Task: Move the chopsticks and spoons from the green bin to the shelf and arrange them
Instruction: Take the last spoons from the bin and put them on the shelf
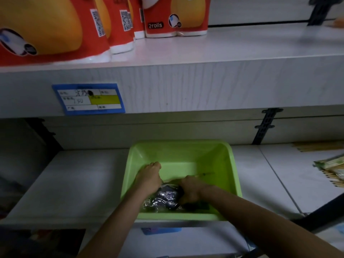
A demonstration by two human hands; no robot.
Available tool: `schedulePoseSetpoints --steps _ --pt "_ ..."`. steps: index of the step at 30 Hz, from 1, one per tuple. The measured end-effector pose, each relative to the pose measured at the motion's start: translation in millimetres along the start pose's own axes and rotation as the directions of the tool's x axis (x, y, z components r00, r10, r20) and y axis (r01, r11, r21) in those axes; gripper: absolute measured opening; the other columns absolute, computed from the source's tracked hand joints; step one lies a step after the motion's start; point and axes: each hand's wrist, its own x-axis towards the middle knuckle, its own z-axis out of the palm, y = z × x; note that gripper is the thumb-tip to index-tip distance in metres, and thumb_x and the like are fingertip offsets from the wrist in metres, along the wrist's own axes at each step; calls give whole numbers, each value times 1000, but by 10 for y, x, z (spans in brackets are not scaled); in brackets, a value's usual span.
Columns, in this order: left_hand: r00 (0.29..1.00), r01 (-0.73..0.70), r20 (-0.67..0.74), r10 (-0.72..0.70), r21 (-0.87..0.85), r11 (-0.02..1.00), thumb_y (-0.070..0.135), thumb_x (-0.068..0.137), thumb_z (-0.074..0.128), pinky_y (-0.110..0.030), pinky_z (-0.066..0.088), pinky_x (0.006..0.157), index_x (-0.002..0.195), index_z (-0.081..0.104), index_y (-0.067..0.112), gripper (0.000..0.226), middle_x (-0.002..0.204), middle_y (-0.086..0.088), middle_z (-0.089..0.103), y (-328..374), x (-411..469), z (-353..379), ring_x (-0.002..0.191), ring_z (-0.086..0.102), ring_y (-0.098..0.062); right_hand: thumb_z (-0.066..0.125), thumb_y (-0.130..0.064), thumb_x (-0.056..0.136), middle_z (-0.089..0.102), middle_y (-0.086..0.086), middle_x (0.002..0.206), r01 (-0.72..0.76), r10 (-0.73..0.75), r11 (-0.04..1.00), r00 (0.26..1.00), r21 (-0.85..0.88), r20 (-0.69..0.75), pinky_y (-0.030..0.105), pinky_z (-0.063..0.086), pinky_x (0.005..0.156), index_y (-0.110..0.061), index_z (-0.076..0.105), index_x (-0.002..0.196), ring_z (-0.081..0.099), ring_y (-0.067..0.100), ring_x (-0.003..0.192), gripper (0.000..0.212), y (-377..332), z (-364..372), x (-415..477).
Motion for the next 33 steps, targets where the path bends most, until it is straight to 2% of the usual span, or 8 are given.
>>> schedulePoseSetpoints --steps 7,11,13,16,20,24,27,33 --pt "993 48 -105 -58 -93 994 1 93 38 -31 40 100 131 42 7 39 130 -9 52 37 -34 -32 118 49 -24 59 -23 86 58 18 125 -46 52 988 998 144 -42 32 44 90 -9 52 120 55 30 114 38 107 -110 64" --pt "985 79 -140 -98 -134 988 1 94 36 -24 39 75 131 36 3 37 117 -16 55 75 -56 -96 92 53 -24 57 -26 89 58 17 124 -65 93 962 991 265 -96 29 42 82 -6 47 121 56 29 112 39 197 -228 31" --pt "989 98 -104 -110 -110 989 1 94 37 -25 38 70 133 33 2 39 114 -19 56 74 -46 -110 84 53 -25 60 -28 88 59 15 121 -72 133 934 979 349 -154 26 38 76 -6 47 122 57 28 110 42 252 -293 9" --pt "997 70 37 -70 -7 998 11 95 39 -36 44 82 133 37 2 39 119 -19 58 52 -6 -83 104 57 -31 69 -28 81 64 8 110 -45 167 884 960 466 -224 22 40 72 -9 49 121 60 22 95 48 336 -365 -17" --pt "972 -87 227 54 137 987 32 94 46 -38 37 104 135 37 6 49 143 -12 40 92 -3 12 129 40 -28 72 -19 79 50 -15 68 40 117 795 969 605 -218 6 35 45 -21 51 105 46 -3 54 33 359 -408 -102" --pt "957 -160 274 95 225 961 55 87 48 -40 26 113 143 24 7 77 154 -12 21 187 25 51 141 22 -28 68 -14 83 54 -13 56 131 33 692 977 710 -212 6 36 42 -26 53 83 50 -9 41 19 361 -475 -220" --pt "930 -227 345 130 258 939 72 71 55 -41 22 115 143 25 7 102 154 -12 17 277 17 83 141 19 -29 66 -12 84 49 -9 56 144 42 631 975 762 -219 9 34 41 -17 53 80 45 -4 37 14 369 -525 -261" --pt "901 -334 369 227 257 907 48 71 72 -35 30 110 135 31 1 89 140 -17 34 307 126 165 129 33 -29 67 -17 83 40 -1 56 130 61 573 978 809 -200 20 33 46 -9 50 93 38 5 41 22 438 -545 -240"
